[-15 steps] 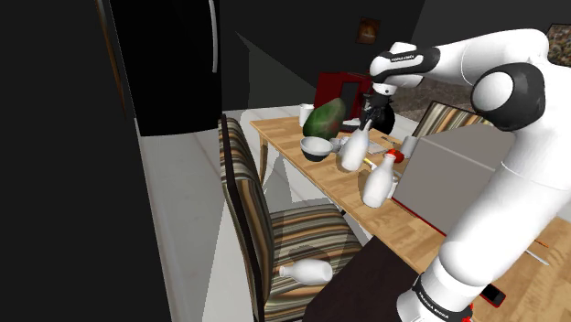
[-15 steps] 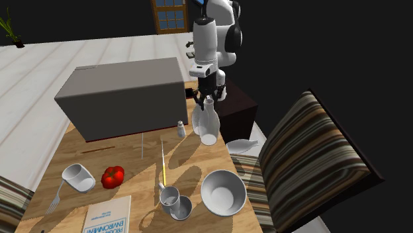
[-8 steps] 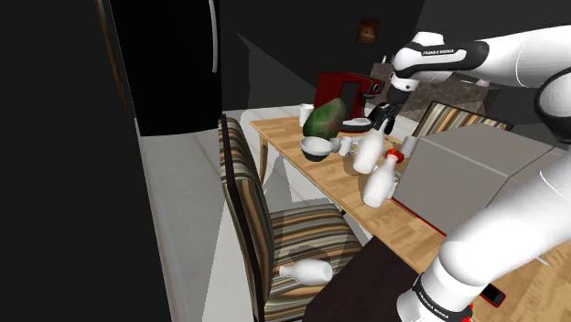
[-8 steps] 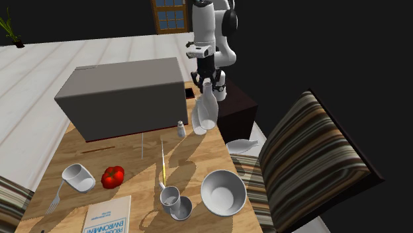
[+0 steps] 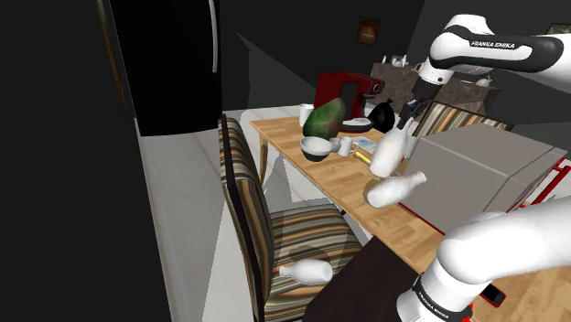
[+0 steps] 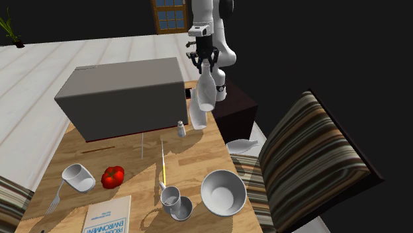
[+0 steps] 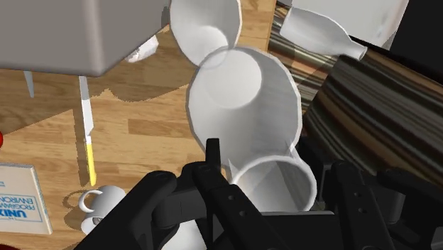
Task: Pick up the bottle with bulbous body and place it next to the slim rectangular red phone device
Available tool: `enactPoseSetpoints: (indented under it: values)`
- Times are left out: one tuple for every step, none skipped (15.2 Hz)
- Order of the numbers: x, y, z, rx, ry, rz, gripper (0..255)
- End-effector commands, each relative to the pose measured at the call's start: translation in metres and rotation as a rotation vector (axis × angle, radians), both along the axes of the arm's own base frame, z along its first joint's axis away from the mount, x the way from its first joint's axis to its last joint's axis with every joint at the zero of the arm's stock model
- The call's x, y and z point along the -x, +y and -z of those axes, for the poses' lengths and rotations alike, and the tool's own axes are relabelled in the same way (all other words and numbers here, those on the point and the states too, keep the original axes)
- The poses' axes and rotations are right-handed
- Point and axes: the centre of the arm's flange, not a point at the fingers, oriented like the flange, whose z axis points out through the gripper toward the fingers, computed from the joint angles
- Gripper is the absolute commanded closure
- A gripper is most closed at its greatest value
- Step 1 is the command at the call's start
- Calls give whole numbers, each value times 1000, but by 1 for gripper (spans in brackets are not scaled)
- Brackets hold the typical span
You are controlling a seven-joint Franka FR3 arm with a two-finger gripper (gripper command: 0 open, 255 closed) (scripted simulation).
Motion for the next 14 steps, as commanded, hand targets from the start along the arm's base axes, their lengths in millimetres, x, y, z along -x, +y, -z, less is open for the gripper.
enactPoseSetpoints:
  values:
    - [22, 10, -7, 1, 1, 0, 255]
    - [33, 14, -13, 1, 1, 0, 255]
    - [44, 19, -18, 1, 1, 0, 255]
    - [55, 23, -23, 1, 1, 0, 255]
    - [67, 28, -29, 1, 1, 0, 255]
    - [78, 32, -34, 1, 1, 0, 255]
    - [89, 36, -40, 1, 1, 0, 255]
    - [100, 41, -45, 1, 1, 0, 255]
    - [112, 45, -50, 1, 1, 0, 255]
    - [123, 50, -56, 1, 1, 0, 255]
    - [134, 54, -61, 1, 1, 0, 255]
    - [145, 58, -66, 1, 1, 0, 255]
    - [157, 63, -72, 1, 1, 0, 255]
    - [168, 67, -77, 1, 1, 0, 255]
